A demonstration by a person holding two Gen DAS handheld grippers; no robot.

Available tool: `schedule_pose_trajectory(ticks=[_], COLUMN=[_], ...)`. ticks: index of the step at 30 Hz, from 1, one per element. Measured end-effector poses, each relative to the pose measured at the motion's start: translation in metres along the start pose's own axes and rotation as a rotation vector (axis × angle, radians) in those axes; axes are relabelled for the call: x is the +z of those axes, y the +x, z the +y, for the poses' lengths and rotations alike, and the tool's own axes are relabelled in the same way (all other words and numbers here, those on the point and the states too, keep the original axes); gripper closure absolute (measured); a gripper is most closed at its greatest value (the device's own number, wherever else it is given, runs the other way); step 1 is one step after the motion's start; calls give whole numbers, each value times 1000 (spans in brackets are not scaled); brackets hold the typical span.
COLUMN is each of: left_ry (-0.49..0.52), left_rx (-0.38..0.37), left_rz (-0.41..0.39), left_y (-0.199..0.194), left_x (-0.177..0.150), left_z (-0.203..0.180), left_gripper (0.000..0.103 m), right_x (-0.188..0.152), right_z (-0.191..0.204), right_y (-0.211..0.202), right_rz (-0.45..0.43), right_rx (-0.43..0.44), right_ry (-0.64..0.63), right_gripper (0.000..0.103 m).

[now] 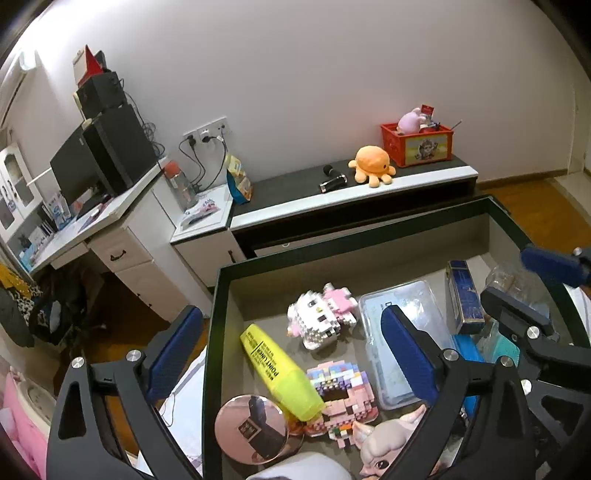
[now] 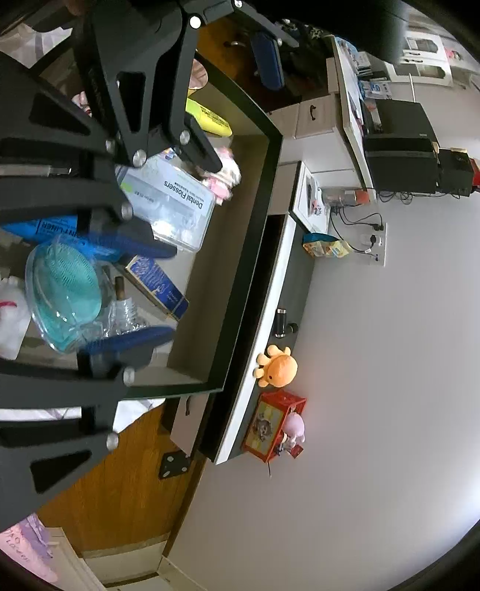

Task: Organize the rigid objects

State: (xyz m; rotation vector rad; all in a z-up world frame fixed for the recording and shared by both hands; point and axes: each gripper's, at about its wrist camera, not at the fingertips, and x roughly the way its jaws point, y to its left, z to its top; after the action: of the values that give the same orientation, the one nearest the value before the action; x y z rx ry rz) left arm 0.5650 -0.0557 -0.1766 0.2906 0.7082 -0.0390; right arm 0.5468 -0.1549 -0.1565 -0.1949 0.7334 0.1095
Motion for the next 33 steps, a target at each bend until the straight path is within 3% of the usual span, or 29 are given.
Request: schedule_pose_trajectory(ticks=[4, 8, 10, 13, 18, 25, 33], left_ry=[-31, -78, -95, -134, -139, -61, -80], left_rx=[-18, -76, -98, -158, -184, -182, -187], left_rz=[5, 7, 2, 15, 7, -1, -11], left_y=[-4, -11, -15, -21, -37, -65, -95], left_x=[-2, -3, -5, -10, -19, -32, -35], left_z=[9, 16, 19, 24, 24, 12, 15], left_gripper=[0, 0, 0, 0, 0, 0, 0], right_x=[1, 1, 2, 1, -4, -13, -19], right_z=[-7, -14, -16, -16, -15, -23, -20], right_y=[-7, -14, -18, -26, -37, -59, -92], right_rz=[-2, -3, -9, -25, -24, -25, -41], right_rx=[5, 60, 69, 84, 87, 96, 98], right_ry=[30, 61, 75, 79, 71, 115, 113], right_gripper=[25, 16, 0, 0, 0, 0, 0])
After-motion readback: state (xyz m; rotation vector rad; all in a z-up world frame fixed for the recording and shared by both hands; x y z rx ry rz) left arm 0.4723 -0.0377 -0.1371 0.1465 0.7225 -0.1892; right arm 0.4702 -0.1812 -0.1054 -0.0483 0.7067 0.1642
